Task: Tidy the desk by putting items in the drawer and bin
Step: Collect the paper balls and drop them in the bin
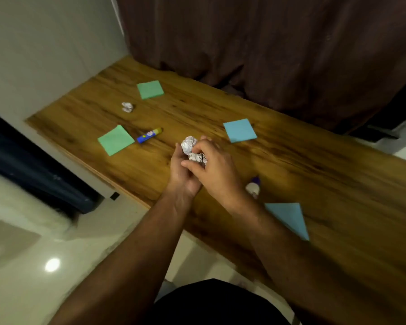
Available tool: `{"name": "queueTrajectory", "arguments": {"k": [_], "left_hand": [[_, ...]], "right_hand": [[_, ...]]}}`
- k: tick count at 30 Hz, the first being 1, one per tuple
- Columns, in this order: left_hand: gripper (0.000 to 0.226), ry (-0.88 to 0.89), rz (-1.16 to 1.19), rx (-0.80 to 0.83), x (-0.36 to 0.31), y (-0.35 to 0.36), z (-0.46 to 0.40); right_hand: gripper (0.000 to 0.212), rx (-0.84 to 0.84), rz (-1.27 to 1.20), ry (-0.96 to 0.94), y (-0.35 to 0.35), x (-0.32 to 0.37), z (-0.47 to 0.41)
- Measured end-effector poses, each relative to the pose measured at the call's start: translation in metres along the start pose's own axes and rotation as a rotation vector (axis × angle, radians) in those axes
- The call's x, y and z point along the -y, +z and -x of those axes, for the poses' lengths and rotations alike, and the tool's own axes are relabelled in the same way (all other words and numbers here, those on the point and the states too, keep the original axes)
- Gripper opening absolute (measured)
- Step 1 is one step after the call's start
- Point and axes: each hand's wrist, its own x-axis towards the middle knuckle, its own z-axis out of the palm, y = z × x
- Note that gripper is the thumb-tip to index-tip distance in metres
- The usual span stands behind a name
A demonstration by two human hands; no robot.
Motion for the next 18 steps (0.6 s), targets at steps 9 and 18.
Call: {"name": "queueTrajectory", "arguments": {"k": [9, 18], "left_hand": [[0.063, 0.135, 0.049, -0.048, -0.139, -0.06, 0.014], [0.06, 0.187, 0.084, -0.146, -0.228, -0.118, 0.008]], "right_hand": [[0.037, 0.038, -0.07, -0.068, 0.106, 0.083, -0.038], [0.037, 0.047, -0.053, 0.026, 0.176, 0.096, -0.088]]}}
